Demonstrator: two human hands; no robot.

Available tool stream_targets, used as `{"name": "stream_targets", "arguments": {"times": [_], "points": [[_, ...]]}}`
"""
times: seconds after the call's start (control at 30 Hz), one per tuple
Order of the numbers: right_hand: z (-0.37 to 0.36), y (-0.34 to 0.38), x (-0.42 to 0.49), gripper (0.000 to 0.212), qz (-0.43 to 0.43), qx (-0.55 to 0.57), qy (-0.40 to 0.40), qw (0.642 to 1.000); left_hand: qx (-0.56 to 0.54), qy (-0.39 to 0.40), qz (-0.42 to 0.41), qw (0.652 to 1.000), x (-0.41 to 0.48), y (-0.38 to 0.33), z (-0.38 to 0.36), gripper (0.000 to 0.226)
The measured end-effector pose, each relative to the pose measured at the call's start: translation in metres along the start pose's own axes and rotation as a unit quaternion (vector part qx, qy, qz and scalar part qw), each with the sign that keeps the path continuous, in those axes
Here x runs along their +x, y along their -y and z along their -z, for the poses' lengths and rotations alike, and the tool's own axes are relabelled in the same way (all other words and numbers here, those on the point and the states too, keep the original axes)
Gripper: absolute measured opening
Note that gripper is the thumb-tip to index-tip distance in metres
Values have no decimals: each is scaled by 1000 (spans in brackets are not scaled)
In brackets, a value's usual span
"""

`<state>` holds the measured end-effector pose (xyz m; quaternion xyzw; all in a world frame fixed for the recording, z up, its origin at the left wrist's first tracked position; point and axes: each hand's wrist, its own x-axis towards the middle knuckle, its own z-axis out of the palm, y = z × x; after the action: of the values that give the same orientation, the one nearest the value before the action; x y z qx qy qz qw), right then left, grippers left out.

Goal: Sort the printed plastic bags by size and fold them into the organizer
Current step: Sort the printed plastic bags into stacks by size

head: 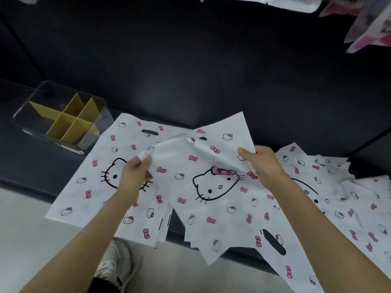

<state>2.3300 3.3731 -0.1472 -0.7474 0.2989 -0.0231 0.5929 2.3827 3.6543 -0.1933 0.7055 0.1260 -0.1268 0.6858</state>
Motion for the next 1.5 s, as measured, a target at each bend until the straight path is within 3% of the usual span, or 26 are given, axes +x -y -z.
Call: {"name": "stream_targets", "arguments": {"times": [0.1, 0.17, 0.3, 0.43, 0.53, 0.63, 0.7, 0.77, 0.9, 1.0, 1.1, 1.17, 1.23, 1.3, 1.4, 1.5], "points": [[-13, 13, 5, 10, -16, 62, 58, 996, 37, -55, -73, 995, 7, -41, 35, 12], [-38, 20, 13, 9, -29, 86, 73, 993, 52, -75, -78, 993, 20, -64, 52, 11], [-94, 12, 32, 22, -56, 88, -9, 995, 79, -115, -10, 990, 59, -72, 67, 21], [-120, -12, 44, 22, -92, 82, -93, 988, 118, -49, 109, 986, 58, -23, 85, 41], [-130, -27, 47, 14, -93, 63, -106, 988, 246, -9, 156, 957, 39, 24, 93, 41], [-131, -45, 41, 14, -94, 18, -36, 995, 320, -27, 127, 939, 31, 50, 95, 43], [-128, -63, 33, 30, -97, -37, -1, 995, 319, -64, 87, 942, 33, 51, 96, 39], [-127, -77, 25, 50, -98, -107, -15, 989, 307, -94, 44, 946, 39, 46, 99, 36], [-144, -73, 17, 30, -6, -100, -50, 994, 327, -145, -32, 933, 57, 30, 113, 32], [-170, -62, 26, 35, 46, -90, -54, 993, 362, -184, -36, 913, 73, 30, 132, 33], [-194, -59, 36, 38, 42, -109, -43, 992, 430, -190, -26, 882, 86, 36, 145, 38], [-205, -63, 41, 47, 18, -123, -27, 992, 542, -175, -37, 821, 90, 41, 145, 47], [-210, -67, 42, 51, 1, -132, -20, 991, 629, -132, -100, 759, 86, 45, 133, 57], [-206, -66, 34, 54, 9, -137, -5, 990, 651, -40, -174, 738, 77, 56, 112, 64], [-182, -62, 12, 53, 24, -141, 5, 990, 699, 99, -158, 690, 63, 74, 79, 80], [-128, -80, -16, 46, 46, -190, -54, 979, 723, 106, -127, 671, 62, 83, 72, 71]]}}
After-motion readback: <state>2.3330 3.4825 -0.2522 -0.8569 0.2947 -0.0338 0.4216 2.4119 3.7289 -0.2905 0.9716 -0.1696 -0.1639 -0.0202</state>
